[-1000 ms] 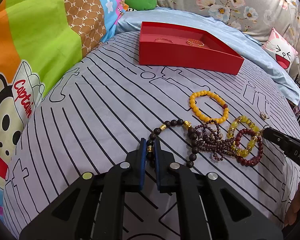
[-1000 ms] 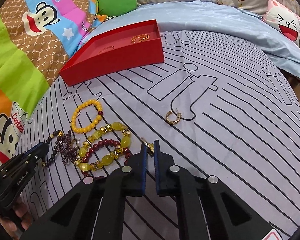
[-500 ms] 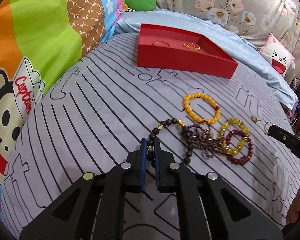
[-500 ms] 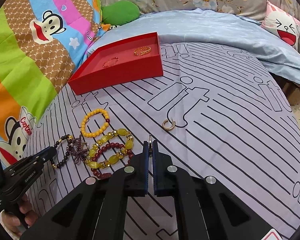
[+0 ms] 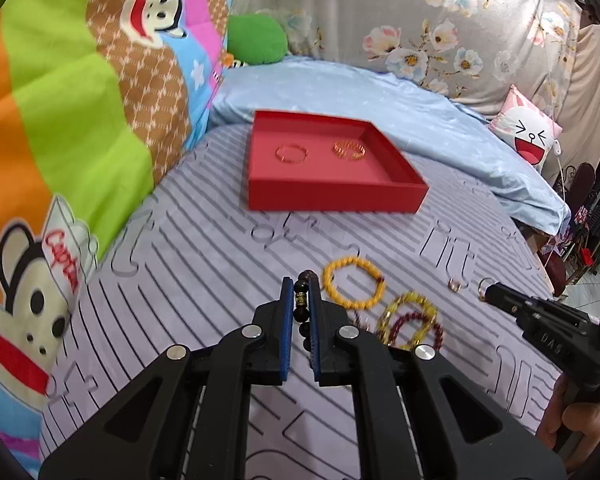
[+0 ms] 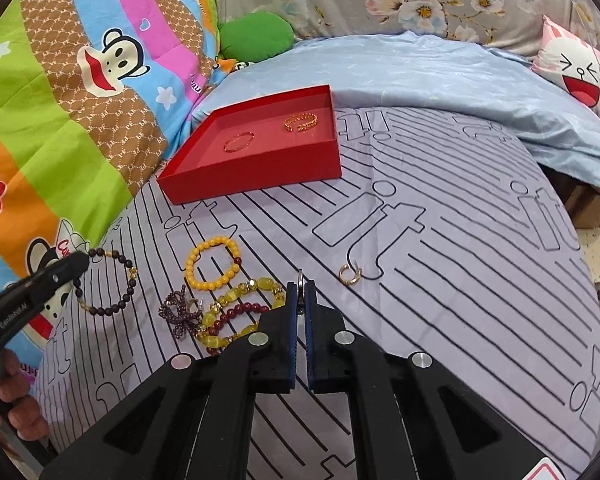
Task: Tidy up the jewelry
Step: 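Carry the bead bracelet and ring into the red tray and open both tools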
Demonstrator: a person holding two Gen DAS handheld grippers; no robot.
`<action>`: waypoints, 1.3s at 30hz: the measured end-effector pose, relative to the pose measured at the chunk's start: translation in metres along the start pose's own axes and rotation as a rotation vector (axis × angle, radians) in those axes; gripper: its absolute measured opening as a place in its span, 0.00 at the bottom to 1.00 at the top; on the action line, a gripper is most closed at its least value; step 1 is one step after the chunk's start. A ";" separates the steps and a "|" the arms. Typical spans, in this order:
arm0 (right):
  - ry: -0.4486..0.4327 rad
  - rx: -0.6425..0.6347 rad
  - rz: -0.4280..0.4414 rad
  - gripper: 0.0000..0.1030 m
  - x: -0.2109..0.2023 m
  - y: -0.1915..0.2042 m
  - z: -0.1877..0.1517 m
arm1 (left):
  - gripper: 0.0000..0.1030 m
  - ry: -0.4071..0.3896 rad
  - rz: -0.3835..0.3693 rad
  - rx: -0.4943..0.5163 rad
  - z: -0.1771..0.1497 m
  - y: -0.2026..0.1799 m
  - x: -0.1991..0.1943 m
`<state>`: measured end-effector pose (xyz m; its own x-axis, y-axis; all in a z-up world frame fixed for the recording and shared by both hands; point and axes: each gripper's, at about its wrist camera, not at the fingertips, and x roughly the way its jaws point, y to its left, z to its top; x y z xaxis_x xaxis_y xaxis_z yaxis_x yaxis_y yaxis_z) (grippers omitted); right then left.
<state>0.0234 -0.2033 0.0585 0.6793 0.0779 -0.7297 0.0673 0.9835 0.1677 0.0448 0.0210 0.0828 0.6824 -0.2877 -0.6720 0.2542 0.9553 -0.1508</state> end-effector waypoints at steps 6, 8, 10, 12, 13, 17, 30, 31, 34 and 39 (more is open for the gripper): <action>-0.027 -0.067 0.007 0.03 0.002 0.008 0.032 | 0.07 -0.040 -0.027 0.032 0.037 -0.010 0.002; -0.036 -0.077 0.016 0.03 0.004 0.009 0.047 | 0.07 -0.058 -0.033 0.045 0.053 -0.014 0.007; -0.042 -0.078 0.032 0.03 0.011 0.008 0.067 | 0.07 -0.080 -0.033 0.063 0.070 -0.018 0.014; -0.043 -0.072 0.053 0.03 0.021 0.006 0.086 | 0.07 -0.102 -0.040 0.066 0.089 -0.020 0.024; -0.042 -0.073 0.060 0.03 0.027 0.007 0.095 | 0.07 -0.104 -0.042 0.065 0.097 -0.020 0.030; -0.045 -0.090 0.067 0.03 0.052 0.008 0.131 | 0.07 -0.111 -0.055 0.061 0.125 -0.019 0.055; 0.046 -0.104 0.054 0.03 0.156 0.009 0.190 | 0.07 -0.018 -0.030 0.028 0.166 -0.007 0.156; 0.059 -0.098 0.056 0.03 0.164 0.008 0.191 | 0.07 -0.010 -0.025 0.028 0.167 -0.006 0.161; 0.080 -0.100 0.047 0.03 0.182 0.007 0.194 | 0.07 0.011 -0.012 0.025 0.168 -0.003 0.179; 0.095 -0.113 0.027 0.04 0.200 0.008 0.195 | 0.07 0.034 -0.007 0.002 0.168 0.004 0.197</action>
<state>0.3024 -0.2116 0.0438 0.6073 0.1142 -0.7862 -0.0364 0.9926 0.1160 0.2959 -0.0433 0.0714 0.6567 -0.2916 -0.6955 0.2599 0.9532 -0.1544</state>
